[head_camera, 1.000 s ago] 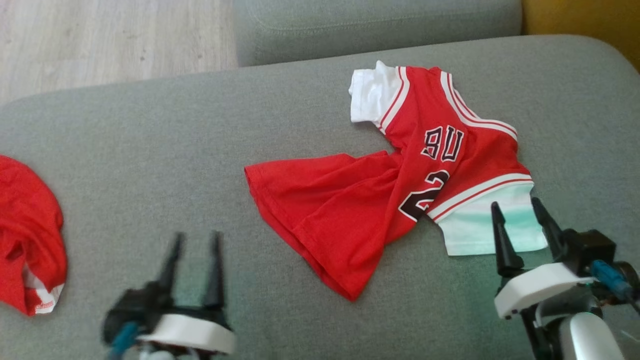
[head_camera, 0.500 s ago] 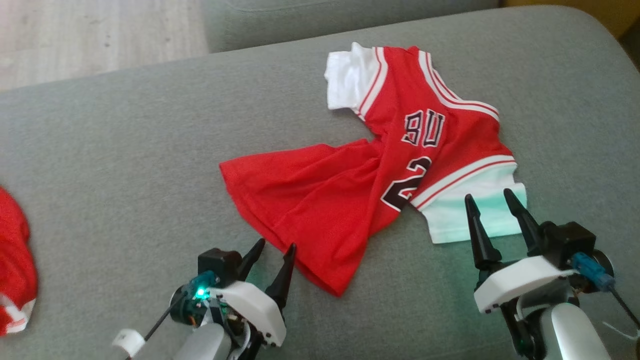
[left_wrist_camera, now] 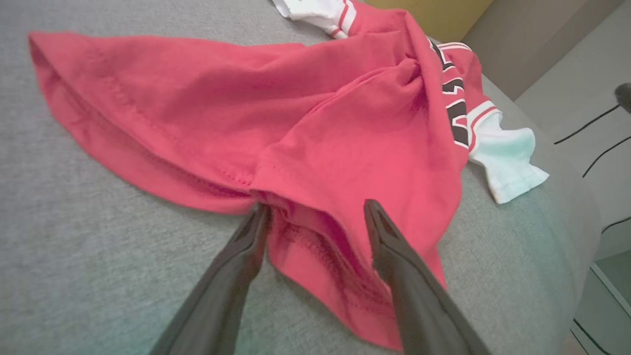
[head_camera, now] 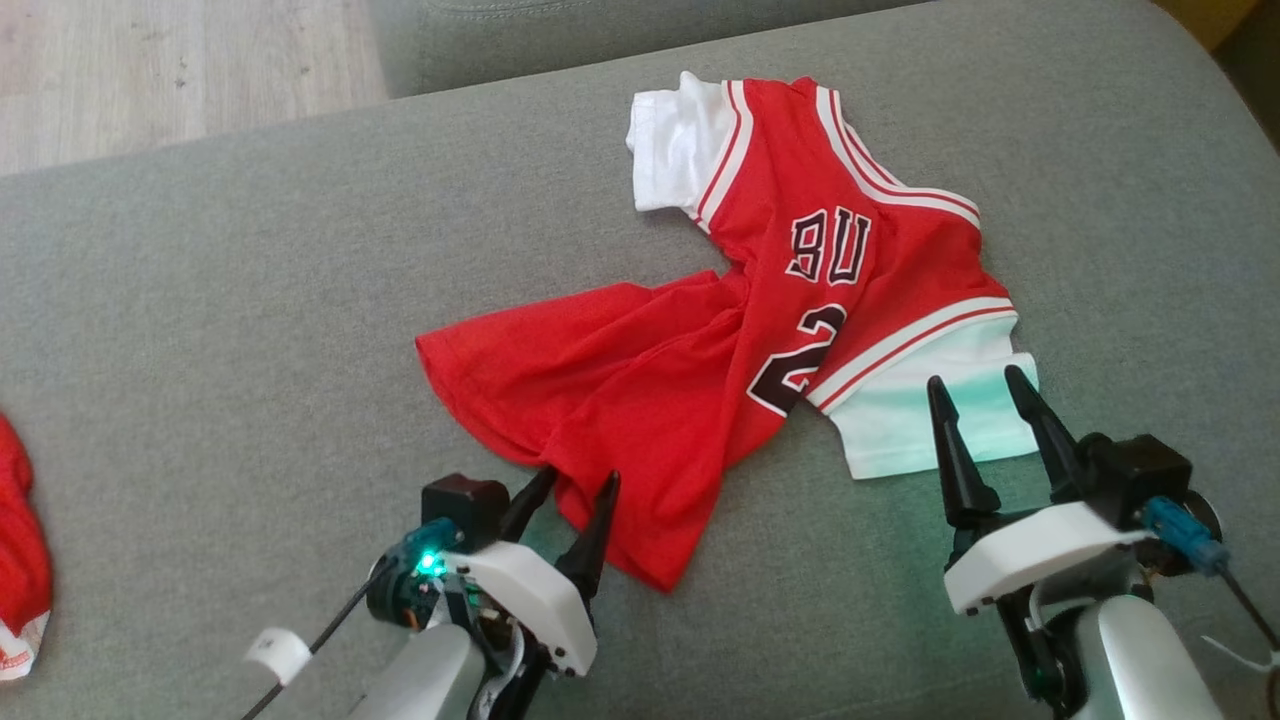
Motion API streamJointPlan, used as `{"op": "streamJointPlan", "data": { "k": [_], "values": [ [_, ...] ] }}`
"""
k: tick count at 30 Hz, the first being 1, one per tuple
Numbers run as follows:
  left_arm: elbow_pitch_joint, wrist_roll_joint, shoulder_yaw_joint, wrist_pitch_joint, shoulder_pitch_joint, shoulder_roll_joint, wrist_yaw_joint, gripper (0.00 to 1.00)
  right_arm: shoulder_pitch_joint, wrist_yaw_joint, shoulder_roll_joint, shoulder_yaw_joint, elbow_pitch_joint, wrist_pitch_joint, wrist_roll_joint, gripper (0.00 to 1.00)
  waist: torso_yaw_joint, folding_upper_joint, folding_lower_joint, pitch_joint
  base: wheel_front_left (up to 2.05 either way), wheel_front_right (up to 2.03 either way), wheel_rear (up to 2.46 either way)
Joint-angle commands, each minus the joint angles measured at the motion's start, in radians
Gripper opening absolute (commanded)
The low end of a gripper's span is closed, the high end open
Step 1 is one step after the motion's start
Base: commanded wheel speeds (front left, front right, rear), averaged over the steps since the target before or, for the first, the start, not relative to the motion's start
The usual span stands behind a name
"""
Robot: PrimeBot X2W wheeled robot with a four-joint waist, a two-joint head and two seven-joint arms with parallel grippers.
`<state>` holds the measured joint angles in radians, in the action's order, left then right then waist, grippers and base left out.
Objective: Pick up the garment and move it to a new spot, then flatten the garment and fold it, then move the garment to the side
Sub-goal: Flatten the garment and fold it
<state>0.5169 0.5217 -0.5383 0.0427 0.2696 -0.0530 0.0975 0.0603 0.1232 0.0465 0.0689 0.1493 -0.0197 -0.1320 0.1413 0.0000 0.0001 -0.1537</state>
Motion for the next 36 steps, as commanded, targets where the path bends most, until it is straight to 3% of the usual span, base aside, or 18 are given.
{"op": "streamJointPlan", "data": {
  "k": [1, 2, 4, 6, 14, 20, 26, 32, 36],
  "values": [
    [-0.023, -0.009, 0.016, -0.010, 0.056, 0.002, -0.005, 0.83, 0.046, 0.008, 0.004, 0.030, -0.026, -0.014, -0.010, 1.00, 0.002, 0.0000, -0.0001, 0.001, 0.00, 0.00, 0.00],
    [-0.023, -0.009, 0.016, -0.010, 0.056, 0.002, -0.005, 0.83, 0.046, 0.008, 0.004, 0.030, -0.026, -0.014, -0.010, 1.00, 0.002, 0.0000, -0.0001, 0.001, 0.00, 0.00, 0.00],
    [-0.025, -0.012, 0.009, -0.012, 0.059, 0.002, -0.011, 0.60, 0.046, 0.008, 0.004, 0.029, -0.023, -0.014, -0.012, 1.00, 0.002, 0.0000, -0.0001, 0.002, 0.00, 0.00, 0.00],
    [-0.036, -0.017, 0.004, -0.027, 0.063, 0.002, -0.012, 0.00, 0.045, 0.008, 0.004, 0.024, -0.021, -0.013, -0.013, 1.00, 0.001, 0.0000, -0.0001, 0.004, 0.00, 0.00, 0.00],
    [-0.108, 0.021, 0.062, -0.104, 0.069, -0.008, -0.025, 0.00, 0.040, 0.008, 0.004, 0.018, -0.023, -0.015, -0.021, 1.00, -0.011, 0.0000, -0.0001, 0.004, 0.00, 0.00, 0.00],
    [-0.207, 0.101, 0.169, -0.100, 0.149, -0.089, -0.005, 0.00, 0.047, 0.008, 0.004, 0.019, -0.030, -0.015, -0.024, 1.00, -0.015, 0.0000, -0.0001, -0.013, 0.00, 0.00, 0.00],
    [-0.203, 0.076, 0.202, -0.041, 0.377, -0.283, 0.025, 0.00, 0.091, 0.008, 0.004, 0.066, -0.034, -0.025, -0.035, 1.00, 0.028, 0.0000, -0.0001, -0.066, 0.00, 0.00, 0.00],
    [-0.155, 0.010, 0.183, -0.049, 0.566, -0.500, 0.032, 0.00, 0.144, 0.008, 0.004, 0.132, -0.010, -0.070, -0.085, 1.00, 0.124, 0.0000, -0.0001, -0.166, 0.00, 0.00, 0.00],
    [-0.131, -0.049, 0.170, -0.088, 0.638, -0.589, 0.033, 0.00, 0.169, 0.008, 0.004, 0.162, 0.014, -0.101, -0.107, 1.00, 0.172, 0.0000, -0.0001, -0.223, 0.00, 0.00, 0.00]
  ]
}}
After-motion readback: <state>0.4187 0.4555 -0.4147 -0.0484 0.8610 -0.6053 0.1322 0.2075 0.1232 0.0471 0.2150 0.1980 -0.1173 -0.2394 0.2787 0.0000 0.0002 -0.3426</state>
